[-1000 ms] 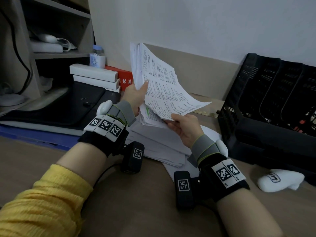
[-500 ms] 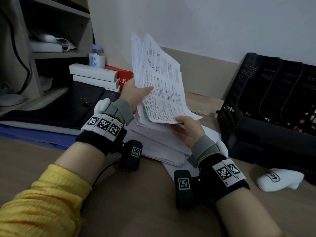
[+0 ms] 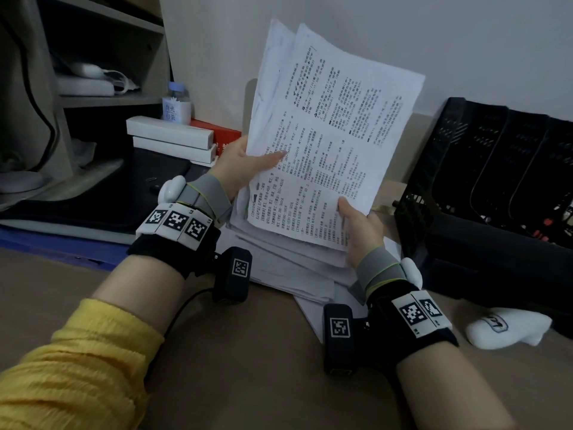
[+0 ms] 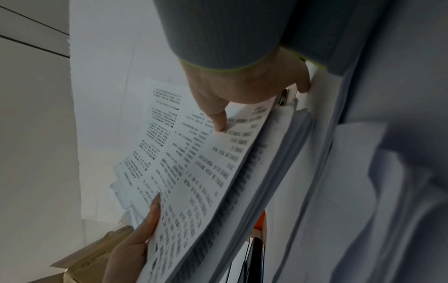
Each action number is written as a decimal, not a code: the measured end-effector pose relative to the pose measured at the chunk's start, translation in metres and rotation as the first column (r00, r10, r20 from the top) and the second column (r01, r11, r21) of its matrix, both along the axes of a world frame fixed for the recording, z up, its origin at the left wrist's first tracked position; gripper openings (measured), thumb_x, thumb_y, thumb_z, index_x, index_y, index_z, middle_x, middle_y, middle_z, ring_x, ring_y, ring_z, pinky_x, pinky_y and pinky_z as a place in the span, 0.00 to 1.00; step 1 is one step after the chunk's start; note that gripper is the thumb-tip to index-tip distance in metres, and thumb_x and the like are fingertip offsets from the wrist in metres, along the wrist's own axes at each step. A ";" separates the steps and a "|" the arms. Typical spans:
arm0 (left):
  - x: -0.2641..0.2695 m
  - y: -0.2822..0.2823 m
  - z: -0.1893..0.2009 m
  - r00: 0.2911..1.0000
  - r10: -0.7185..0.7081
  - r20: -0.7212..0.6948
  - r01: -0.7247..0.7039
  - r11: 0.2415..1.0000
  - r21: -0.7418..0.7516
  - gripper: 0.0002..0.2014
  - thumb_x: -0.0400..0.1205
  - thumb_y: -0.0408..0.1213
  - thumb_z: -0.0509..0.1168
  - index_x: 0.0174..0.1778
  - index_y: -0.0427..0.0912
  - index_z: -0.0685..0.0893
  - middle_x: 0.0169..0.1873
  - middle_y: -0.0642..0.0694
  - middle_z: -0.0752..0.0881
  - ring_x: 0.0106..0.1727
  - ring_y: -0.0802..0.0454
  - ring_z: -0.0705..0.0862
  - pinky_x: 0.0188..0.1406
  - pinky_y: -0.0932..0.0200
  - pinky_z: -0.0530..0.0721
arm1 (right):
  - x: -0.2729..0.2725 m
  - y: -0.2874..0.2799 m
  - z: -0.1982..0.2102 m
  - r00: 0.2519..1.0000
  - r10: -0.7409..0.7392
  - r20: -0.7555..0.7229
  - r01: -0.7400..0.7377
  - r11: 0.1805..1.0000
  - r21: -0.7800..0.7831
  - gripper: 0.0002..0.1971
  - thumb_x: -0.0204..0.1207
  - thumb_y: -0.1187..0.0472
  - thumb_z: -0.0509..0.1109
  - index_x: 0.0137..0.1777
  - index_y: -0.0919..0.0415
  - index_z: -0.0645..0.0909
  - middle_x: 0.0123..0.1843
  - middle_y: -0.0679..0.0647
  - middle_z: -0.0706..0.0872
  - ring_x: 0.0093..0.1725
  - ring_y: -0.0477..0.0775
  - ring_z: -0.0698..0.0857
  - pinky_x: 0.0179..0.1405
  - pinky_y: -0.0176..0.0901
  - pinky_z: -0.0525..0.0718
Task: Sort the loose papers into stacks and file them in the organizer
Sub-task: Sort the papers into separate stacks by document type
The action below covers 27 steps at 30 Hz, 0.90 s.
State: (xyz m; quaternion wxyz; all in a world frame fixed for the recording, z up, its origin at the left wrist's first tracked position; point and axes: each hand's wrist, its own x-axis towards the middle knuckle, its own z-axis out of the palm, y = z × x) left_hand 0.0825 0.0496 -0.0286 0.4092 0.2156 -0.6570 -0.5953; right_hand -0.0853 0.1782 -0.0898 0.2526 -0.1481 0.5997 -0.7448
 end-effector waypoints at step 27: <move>-0.009 -0.004 -0.014 0.986 -0.078 -0.146 0.079 0.997 0.005 0.15 0.78 0.30 0.72 0.60 0.43 0.83 0.56 0.42 0.89 0.59 0.41 0.88 0.60 0.34 0.84 | 0.002 0.004 0.006 0.949 -0.159 -0.272 0.076 0.953 -0.293 0.14 0.76 0.72 0.69 0.45 0.49 0.83 0.45 0.46 0.90 0.47 0.51 0.89 0.49 0.51 0.89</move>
